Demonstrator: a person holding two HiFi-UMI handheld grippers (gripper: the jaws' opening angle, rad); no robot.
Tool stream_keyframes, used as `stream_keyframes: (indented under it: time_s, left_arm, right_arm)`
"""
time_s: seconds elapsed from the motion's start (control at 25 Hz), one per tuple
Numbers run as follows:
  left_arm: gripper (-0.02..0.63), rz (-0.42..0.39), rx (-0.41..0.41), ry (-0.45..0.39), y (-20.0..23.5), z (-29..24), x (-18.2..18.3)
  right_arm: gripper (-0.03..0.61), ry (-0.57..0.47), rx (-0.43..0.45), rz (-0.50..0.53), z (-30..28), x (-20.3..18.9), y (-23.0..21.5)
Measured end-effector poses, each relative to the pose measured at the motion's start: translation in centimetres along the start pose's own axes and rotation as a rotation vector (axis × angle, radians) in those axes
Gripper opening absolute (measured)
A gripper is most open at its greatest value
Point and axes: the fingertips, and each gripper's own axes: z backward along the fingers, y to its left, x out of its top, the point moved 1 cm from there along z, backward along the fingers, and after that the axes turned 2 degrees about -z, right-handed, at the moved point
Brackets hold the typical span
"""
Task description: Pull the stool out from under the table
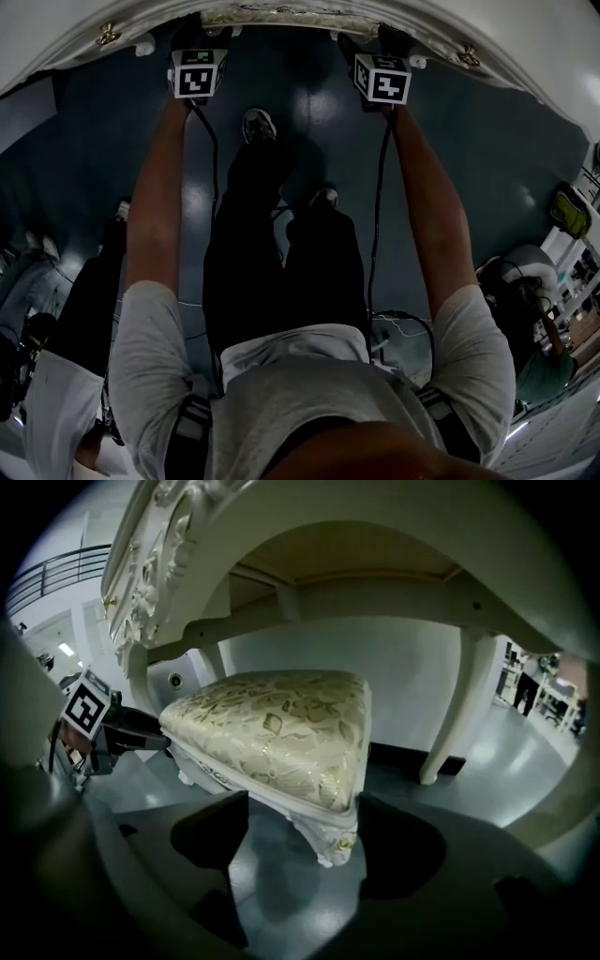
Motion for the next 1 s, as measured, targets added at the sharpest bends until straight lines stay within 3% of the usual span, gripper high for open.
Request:
stream_keyframes:
  time_s: [0.12, 0.44, 1.0]
  left_arm:
    - [0.245, 0.025, -0.038, 0.005, -0.5, 0.4, -0.1]
    - [0.249, 0.032, -0.046, 0.039, -1.1, 1.5, -1.2]
    - [0.249, 0.07, -0.068, 0.11, -3.5, 5.1, -5.9]
  right_arm:
    - [0.36, 0.003, -0.002, -0.008, 0.3, -0.3, 0.2]
    - [0.36, 0.025, 0.003, -0.043, 1.9, -2.2, 1.3]
    - [0.36, 0.083, 0.038, -0.02, 4.1, -6.0, 3.2]
